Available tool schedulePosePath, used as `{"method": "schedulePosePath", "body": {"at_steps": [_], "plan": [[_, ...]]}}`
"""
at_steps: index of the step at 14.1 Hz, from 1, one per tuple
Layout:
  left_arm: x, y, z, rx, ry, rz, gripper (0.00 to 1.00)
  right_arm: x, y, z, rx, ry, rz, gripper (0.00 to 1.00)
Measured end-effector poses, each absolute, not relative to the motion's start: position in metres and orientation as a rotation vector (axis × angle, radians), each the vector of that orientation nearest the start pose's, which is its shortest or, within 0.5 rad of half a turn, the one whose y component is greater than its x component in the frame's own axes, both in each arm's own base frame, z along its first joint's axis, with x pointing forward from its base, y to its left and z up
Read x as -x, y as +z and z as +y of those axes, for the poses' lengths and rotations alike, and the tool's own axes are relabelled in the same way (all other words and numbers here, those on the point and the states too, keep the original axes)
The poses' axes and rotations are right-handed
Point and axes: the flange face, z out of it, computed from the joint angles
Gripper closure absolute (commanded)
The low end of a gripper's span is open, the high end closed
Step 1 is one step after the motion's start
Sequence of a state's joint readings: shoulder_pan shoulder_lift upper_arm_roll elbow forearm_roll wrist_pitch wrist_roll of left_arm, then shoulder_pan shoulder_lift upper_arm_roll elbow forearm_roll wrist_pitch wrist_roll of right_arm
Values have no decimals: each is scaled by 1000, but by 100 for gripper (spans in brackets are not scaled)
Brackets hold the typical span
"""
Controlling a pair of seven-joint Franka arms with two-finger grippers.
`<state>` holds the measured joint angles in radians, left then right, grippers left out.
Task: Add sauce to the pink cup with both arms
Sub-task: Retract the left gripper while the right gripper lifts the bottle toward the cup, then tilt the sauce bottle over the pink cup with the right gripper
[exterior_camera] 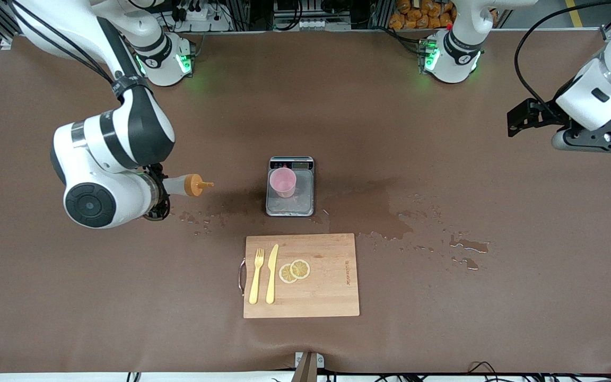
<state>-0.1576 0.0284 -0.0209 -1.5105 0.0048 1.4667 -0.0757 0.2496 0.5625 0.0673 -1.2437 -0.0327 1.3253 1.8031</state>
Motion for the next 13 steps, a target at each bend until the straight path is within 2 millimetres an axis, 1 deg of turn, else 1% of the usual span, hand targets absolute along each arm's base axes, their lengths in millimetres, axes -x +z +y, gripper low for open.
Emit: {"method": "schedulePosePath", "body": {"at_steps": [2,3,4,7,8,9,10,11,13], "plan": [[-544,629,-97,3121,111,188,0,-627,412,195,2592,430,2429,56],[-544,630,-97,3121,107,198,0,-624,412,204,2582,412,2454,56],[-544,632,-97,3122,99,212,0,-619,412,218,2574,370,2487,56],[-543,639,-95,3121,79,259,0,-593,411,280,2567,197,2567,55],[-543,640,-94,3120,79,267,0,-585,409,295,2576,166,2577,54],[-543,640,-91,3121,80,260,0,-579,406,305,2591,151,2584,54],[-544,640,-85,3123,81,245,0,-574,401,309,2608,150,2600,54],[-545,639,-79,3124,82,229,0,-571,396,311,2621,145,2622,54],[-546,638,-71,3125,88,209,0,-567,382,317,2635,62,2670,54]]}}
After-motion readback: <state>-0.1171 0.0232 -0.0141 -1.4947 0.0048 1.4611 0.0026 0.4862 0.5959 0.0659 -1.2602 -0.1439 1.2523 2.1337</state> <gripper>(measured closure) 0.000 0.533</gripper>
